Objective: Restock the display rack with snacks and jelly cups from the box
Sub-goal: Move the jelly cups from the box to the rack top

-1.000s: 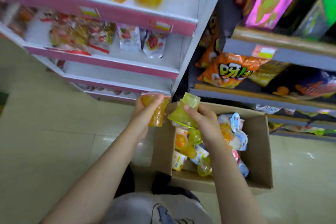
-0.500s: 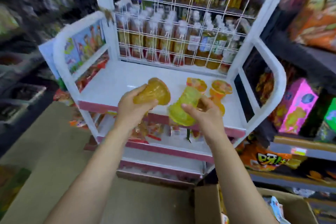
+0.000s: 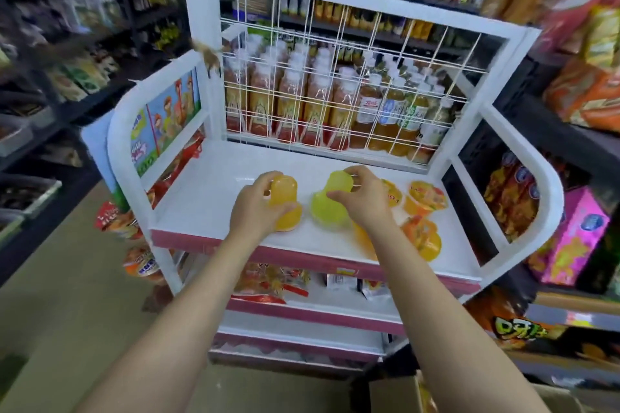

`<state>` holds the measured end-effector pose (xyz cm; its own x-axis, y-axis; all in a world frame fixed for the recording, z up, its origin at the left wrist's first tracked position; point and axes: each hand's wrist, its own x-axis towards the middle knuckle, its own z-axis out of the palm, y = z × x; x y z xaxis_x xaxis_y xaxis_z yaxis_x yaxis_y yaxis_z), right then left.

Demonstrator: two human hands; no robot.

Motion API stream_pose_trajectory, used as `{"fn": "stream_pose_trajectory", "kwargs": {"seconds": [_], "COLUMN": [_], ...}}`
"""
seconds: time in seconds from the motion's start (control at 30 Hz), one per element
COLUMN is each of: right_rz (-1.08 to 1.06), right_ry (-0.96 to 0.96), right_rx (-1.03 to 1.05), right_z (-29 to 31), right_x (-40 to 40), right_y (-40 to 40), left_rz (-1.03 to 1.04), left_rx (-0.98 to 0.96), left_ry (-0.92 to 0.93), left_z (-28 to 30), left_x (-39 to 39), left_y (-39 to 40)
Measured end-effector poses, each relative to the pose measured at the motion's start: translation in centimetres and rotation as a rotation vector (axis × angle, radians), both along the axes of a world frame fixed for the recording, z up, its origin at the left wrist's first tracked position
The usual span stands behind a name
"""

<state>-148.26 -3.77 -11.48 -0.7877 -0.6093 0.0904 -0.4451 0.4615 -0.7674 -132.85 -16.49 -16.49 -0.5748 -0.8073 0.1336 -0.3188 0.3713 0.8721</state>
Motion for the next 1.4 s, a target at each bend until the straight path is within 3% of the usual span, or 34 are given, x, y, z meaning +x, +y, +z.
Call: {"fn": "stream_pose_trajectory", "kwargs": {"seconds": [0.27,0.47,0.53,0.6,0.73,0.83,0.97,1.1,1.4], "right_rz": [-0.007,0.026,0.058,0.099,0.143,0.029,-0.204,-0.294,-0.309], "right_ry": [0.035,0.035,-0.001,-0.082,-0.230,-0.266,-0.215,-0.195,-0.559], "right_rx": [-0.066,-0.105,-0.178,-0.299,-0.389,-0.349,-0.067,0.211,0.480], "right_z": [-1.7,-1.8,-1.2,-0.6,-1.7,-5.9,-17.2,-28.4,-42.8], "right_x": [-0.7,-0.2,0.8,2.0,3.9,3.6,1.5,0.1,-3.2], "right_y": [-1.5,-0.5,1.4,4.7,14.2,21.6,30.8,39.1,46.3], "left_rz": [-0.120,-0.075,0.012,0.054,-0.129,-0.281,-0.449,-0.620,-0.572], "left_rx": [0.140,0.093,-0.051,-0.256,-0.466,-0.353,-0.155,-0.016,0.304], "left_ry": [0.137,0.058,0.060,0.187,0.316,0.199,-0.193,-0.567,-0.789], "left_z": [-0.7,-1.2,-1.2,-0.7,-1.7,-6.3,-15.2,-23.9,-38.1], "left_x": [-0.5,-1.7,-1.1,-0.4,0.1,-0.8,-2.8,-4.5,-6.4], "left_y": [1.1,1.8,3.3,6.0,13.1,18.0,25.2,32.3,44.0]}}
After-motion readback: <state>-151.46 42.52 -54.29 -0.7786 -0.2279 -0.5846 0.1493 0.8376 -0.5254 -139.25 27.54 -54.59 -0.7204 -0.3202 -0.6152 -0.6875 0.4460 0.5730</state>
